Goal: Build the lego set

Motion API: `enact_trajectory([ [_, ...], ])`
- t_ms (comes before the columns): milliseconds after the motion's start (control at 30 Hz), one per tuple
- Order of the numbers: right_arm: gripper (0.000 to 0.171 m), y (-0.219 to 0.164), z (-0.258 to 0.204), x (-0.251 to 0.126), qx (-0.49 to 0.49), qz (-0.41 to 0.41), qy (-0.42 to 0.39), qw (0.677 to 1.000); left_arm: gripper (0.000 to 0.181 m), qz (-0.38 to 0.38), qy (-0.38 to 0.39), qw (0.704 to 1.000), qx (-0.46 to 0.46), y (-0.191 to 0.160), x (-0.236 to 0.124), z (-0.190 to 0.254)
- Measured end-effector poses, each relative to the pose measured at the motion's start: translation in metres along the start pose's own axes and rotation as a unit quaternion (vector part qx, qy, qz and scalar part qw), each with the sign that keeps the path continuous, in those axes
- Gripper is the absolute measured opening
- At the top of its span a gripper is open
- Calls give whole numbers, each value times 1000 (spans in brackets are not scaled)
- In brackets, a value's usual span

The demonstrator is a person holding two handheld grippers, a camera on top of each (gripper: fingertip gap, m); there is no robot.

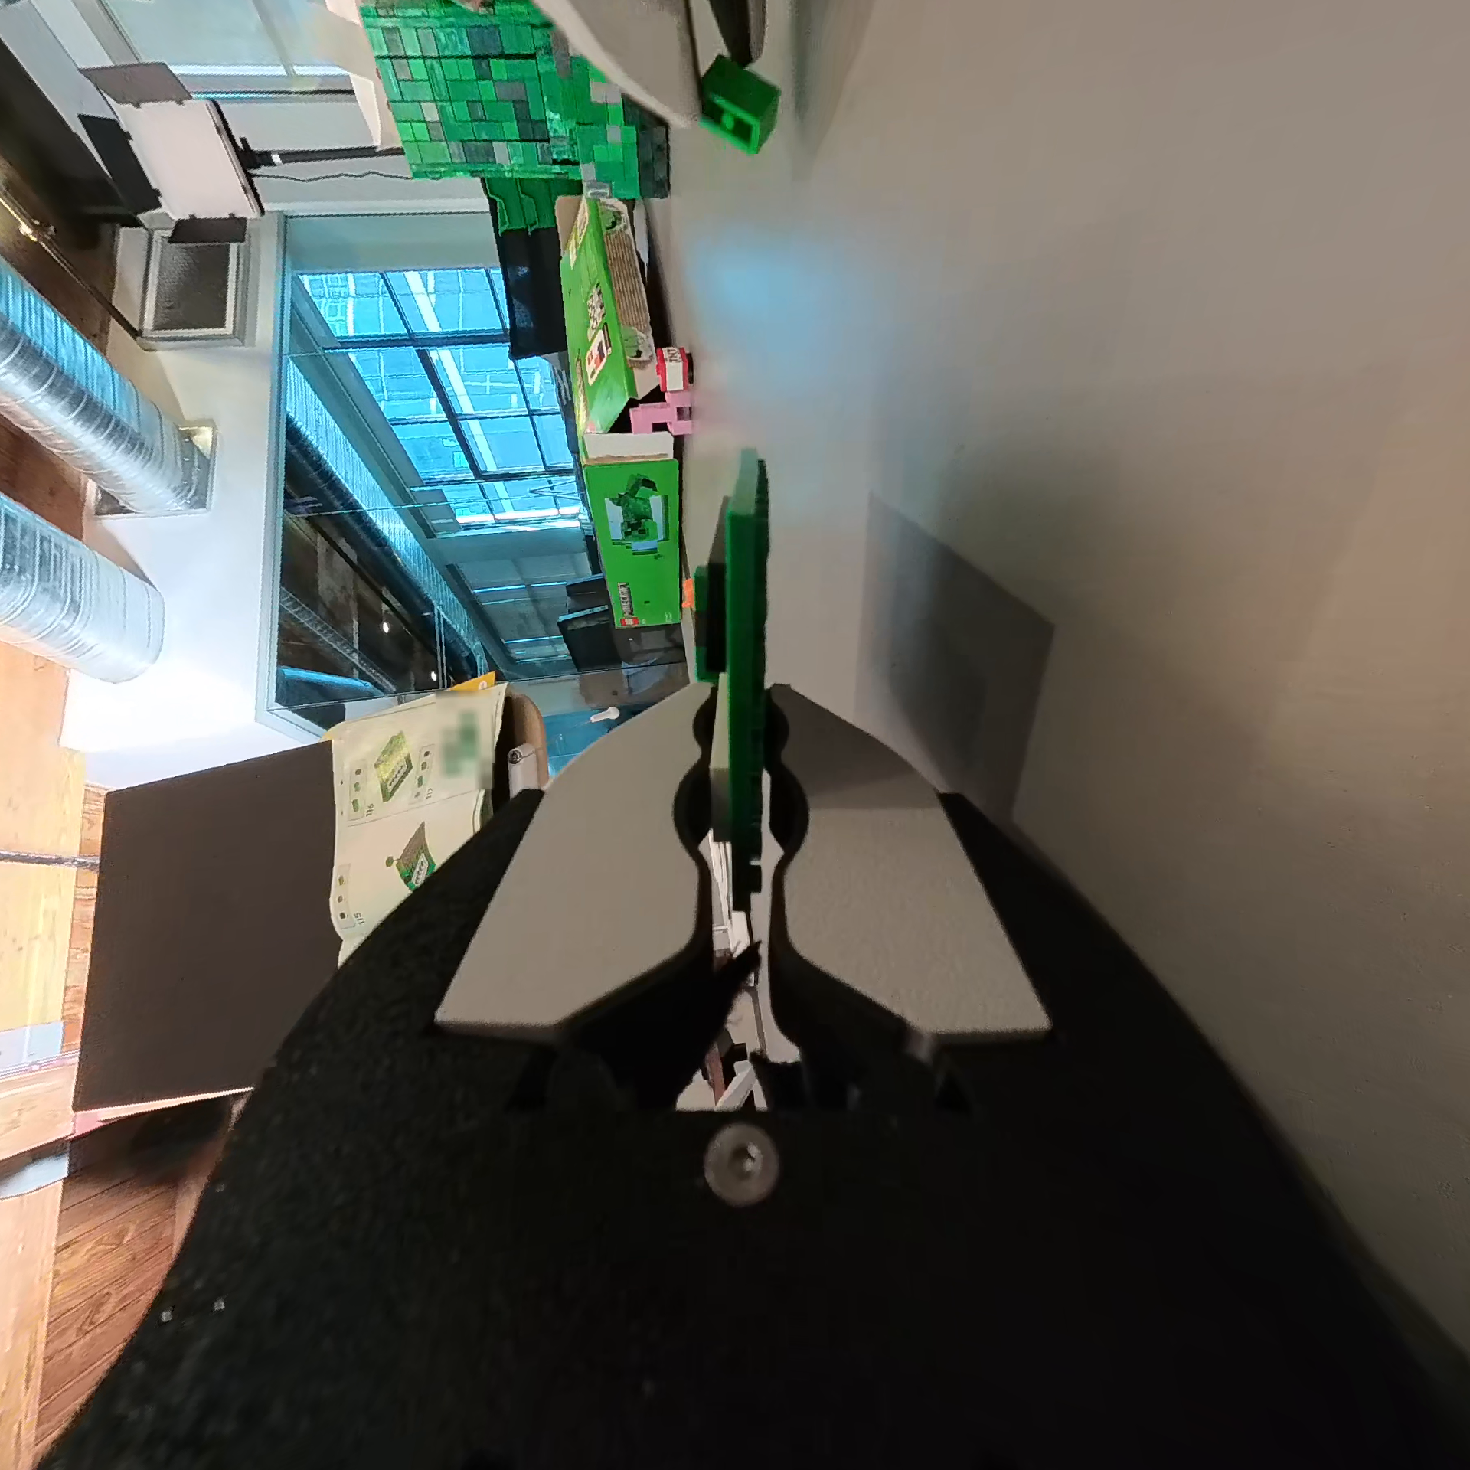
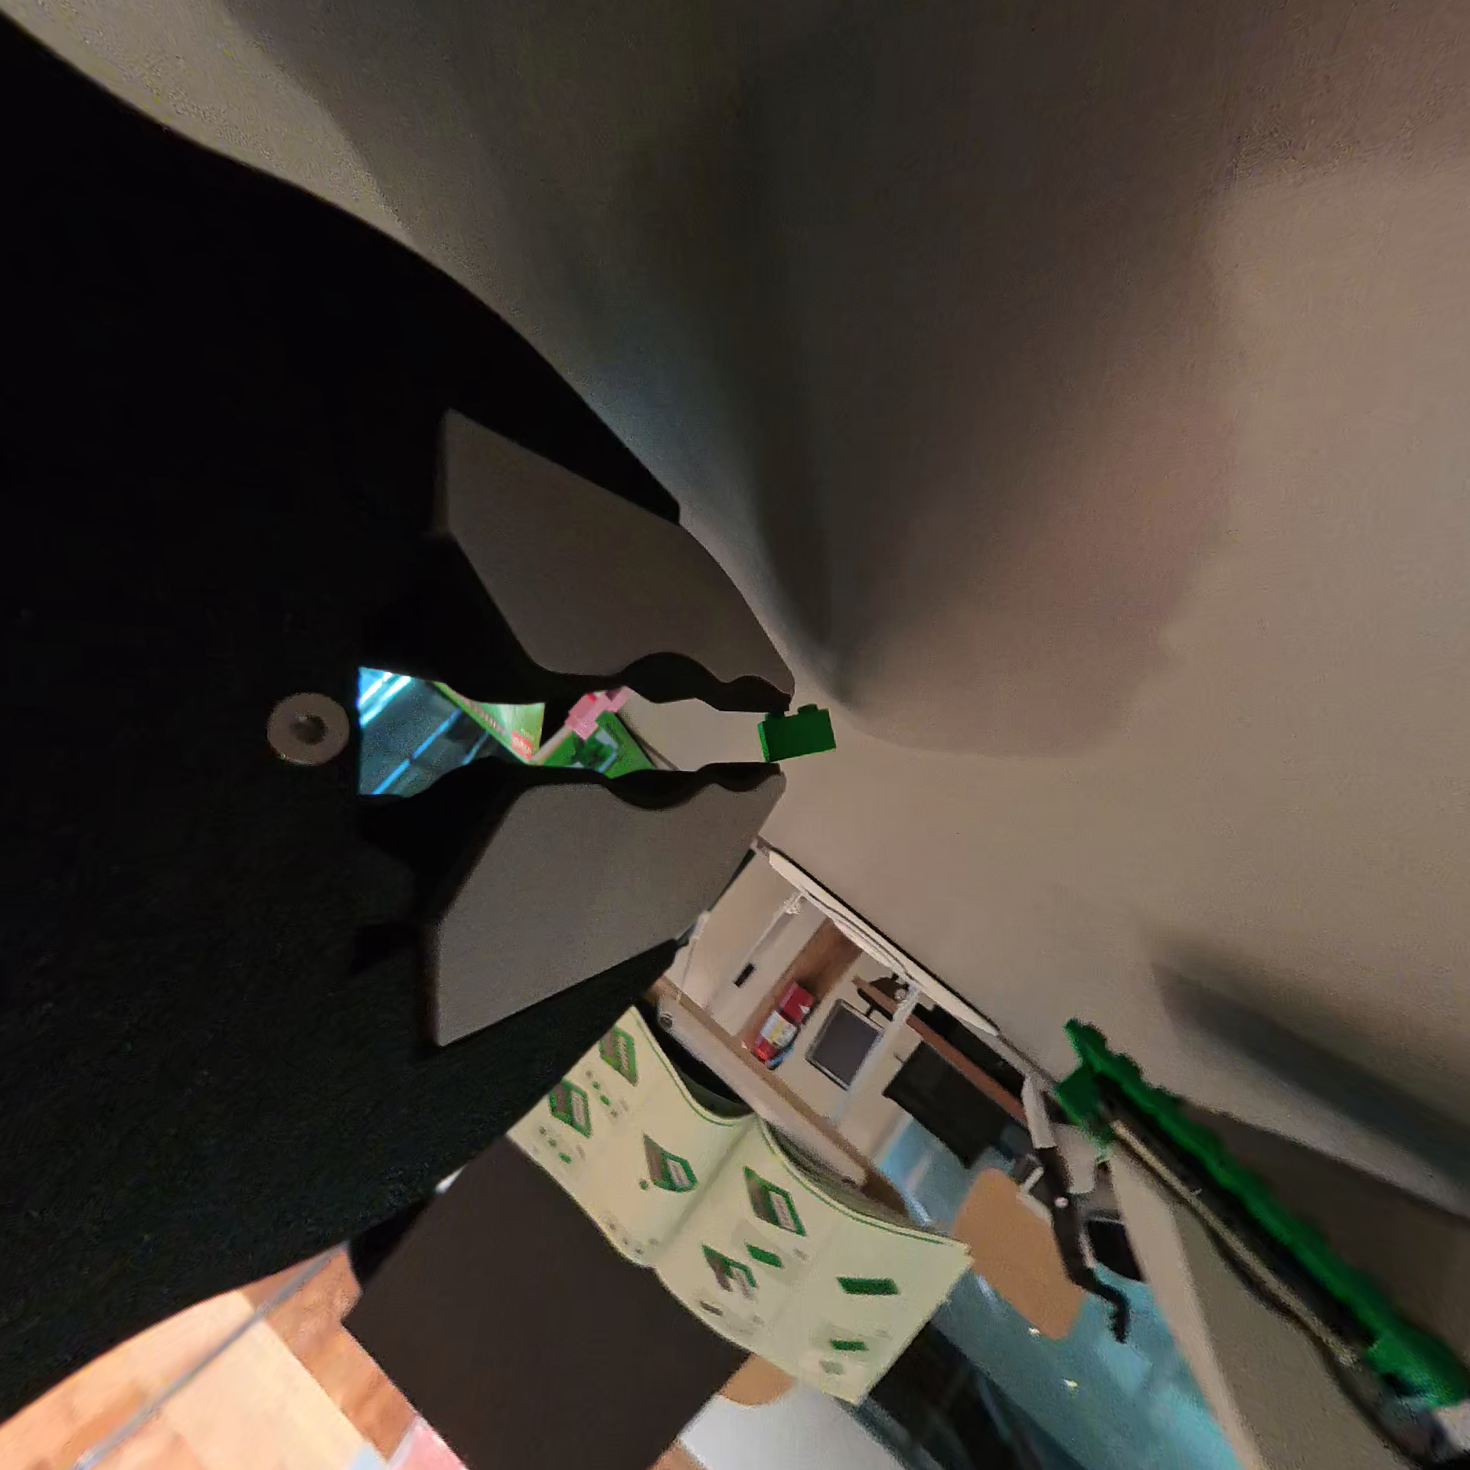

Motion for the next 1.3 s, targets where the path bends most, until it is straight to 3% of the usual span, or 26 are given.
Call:
enact_trajectory([
  [133,11,1,-2,-1,-60,1,13,998,9,0,0,1000,0,0,0,0],
  [367,13,0,-6,-8,-70,19,42,996,9,-1,0,1000,1,0,0,0],
  [500,18,-6,-6,-13,-10,15,60,998,9,-1,0,1000,1,0,0,0],
  [600,16,-20,-4,-20,154,30,72,985,9,-2,2,1000,1,-1,0,0],
  [667,19,-32,0,-23,370,83,98,920,9,-2,5,1000,1,0,0,-1],
  [733,28,-42,3,-22,556,152,121,808,9,0,17,1000,1,0,-1,-2],
  [800,28,-47,-1,-15,638,176,129,738,8,4,33,999,-2,1,-2,-5],
  [1033,18,-39,-9,6,658,156,141,723,8,6,50,999,-3,3,-4,-7],
  [1100,8,-41,-10,8,664,158,142,717,8,5,51,999,-2,3,-4,-8],
  [1200,8,-41,-4,11,703,160,155,675,8,-1,54,999,3,4,-4,-8],
  [1300,8,-33,24,8,758,177,99,620,8,-12,65,998,17,6,-4,-9],
])
Point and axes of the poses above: each gripper's, where its closed fingertips meet, x out along the fingers, y out of its top, z = x × y across the jaws, the point moved 10 cm from there along -x, back along the fingers, and after that the axes turned 2 degrees about z, right-handed, at the moved point
